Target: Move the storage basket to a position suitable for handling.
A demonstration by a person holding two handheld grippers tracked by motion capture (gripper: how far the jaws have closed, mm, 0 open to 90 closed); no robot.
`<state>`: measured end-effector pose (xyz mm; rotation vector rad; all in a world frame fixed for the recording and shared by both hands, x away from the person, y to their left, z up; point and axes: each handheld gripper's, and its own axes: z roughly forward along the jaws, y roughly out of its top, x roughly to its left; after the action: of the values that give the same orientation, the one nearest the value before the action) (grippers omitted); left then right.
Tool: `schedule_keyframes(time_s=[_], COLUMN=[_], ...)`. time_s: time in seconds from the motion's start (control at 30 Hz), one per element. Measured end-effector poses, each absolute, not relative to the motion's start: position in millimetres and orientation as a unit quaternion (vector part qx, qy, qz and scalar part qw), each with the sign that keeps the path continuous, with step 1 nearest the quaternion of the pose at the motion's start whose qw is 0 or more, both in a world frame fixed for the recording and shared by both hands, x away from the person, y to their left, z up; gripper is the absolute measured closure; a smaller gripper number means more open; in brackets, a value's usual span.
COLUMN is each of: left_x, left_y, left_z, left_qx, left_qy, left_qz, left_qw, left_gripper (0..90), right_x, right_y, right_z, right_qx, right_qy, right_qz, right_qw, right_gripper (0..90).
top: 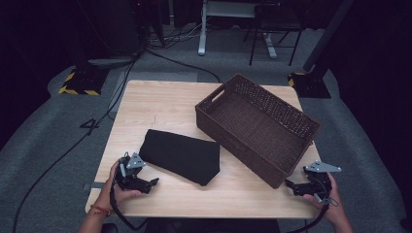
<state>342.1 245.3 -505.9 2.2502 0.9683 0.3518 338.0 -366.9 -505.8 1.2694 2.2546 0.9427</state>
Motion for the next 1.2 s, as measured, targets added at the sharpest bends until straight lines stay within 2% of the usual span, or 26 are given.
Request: schedule_keyframes(time_s=[0.13, 0.27, 0.43, 0.77, 1.2], left_x=[342, 341, 341, 340, 340], left_y=[245, 245, 246, 246, 246], left_z=[-506, -506, -506, -506, -506], left_qx=[0.859, 0.858, 0.859, 0.857, 0.857], left_qy=[0.369, 0.372, 0.371, 0.373, 0.374], left_qz=[0.134, 0.134, 0.135, 0.134, 0.134], left_qw=[0.327, 0.328, 0.327, 0.329, 0.328], left_gripper=[0.6, 0.7, 0.7, 1.0, 0.8], right_x=[338, 336, 330, 292, 280], right_y=[-367, -367, -368, -364, -358], right_z=[-506, -505, -502, -492, -448], right_qx=[0.452, 0.447, 0.447, 0.422, 0.394], right_qy=[0.803, 0.805, 0.804, 0.808, 0.778], right_qz=[0.336, 0.339, 0.342, 0.372, 0.426], right_qw=[0.193, 0.194, 0.194, 0.177, 0.239], right_gripper=[2.2, 6.0, 17.7, 20.8, 22.6])
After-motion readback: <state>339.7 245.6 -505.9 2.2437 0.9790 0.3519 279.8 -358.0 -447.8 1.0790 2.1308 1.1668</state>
